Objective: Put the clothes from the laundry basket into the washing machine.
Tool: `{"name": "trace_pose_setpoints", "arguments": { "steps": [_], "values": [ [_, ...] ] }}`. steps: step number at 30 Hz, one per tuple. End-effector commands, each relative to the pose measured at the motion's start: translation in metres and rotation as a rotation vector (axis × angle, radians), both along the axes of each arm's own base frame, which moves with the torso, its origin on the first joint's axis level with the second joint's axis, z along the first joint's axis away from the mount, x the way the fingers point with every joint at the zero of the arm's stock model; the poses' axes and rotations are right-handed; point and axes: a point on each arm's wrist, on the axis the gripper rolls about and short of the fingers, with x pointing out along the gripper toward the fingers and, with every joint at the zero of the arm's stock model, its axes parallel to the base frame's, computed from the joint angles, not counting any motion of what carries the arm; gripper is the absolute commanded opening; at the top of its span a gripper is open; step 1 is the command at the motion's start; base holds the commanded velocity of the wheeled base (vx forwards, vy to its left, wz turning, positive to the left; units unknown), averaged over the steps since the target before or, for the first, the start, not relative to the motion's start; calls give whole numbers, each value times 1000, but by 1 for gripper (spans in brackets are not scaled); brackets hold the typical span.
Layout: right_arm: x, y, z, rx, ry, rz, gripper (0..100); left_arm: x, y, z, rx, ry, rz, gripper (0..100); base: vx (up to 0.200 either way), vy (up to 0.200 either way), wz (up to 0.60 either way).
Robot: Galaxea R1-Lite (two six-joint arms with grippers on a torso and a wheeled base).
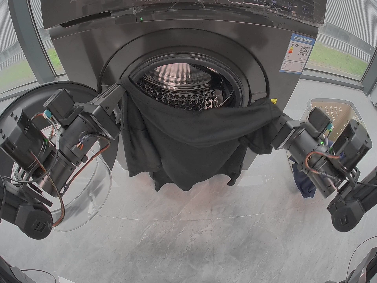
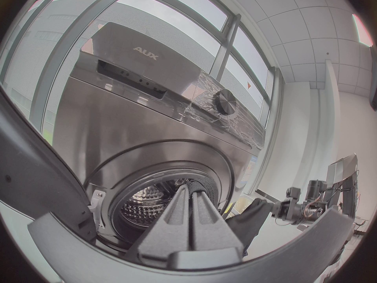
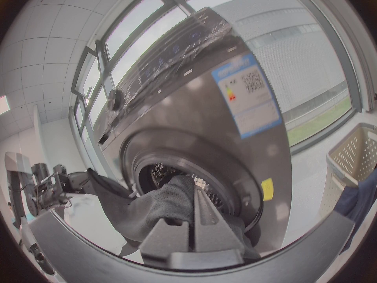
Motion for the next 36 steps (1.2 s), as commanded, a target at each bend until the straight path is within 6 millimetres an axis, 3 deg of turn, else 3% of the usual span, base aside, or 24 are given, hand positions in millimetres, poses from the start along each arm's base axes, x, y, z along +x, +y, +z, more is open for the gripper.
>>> {"name": "trace_pose_setpoints", "arguments": {
  "steps": [1,2,6,9,12,13,14,20,24,36],
  "values": [
    [1,19,-40,-84,128,55,0,2,-8,-3,11,12,-34,0,0,0,0],
    [3,21,-45,-95,141,59,100,2,-9,-3,12,14,-34,0,0,0,0],
    [8,43,-69,-133,193,110,100,2,-13,-2,4,10,-52,0,0,0,0],
    [24,60,-106,-182,267,122,100,4,-16,-6,8,24,-59,0,0,0,0],
    [30,70,-132,-220,315,137,100,3,-19,-8,10,28,-70,0,0,0,0],
    [30,70,-132,-220,315,137,100,2,-21,-8,10,28,-76,0,0,0,0],
    [32,75,-150,-248,350,144,100,2,-23,-8,10,28,-83,0,0,0,0],
    [36,80,-183,-295,417,146,100,2,-27,-11,15,36,-95,0,0,0,0],
    [36,77,-216,-338,500,138,100,2,-27,-9,10,28,-95,0,0,0,0],
    [37,67,-228,-352,547,102,100,2,-27,-6,3,16,-95,0,0,0,0]
  ]
}}
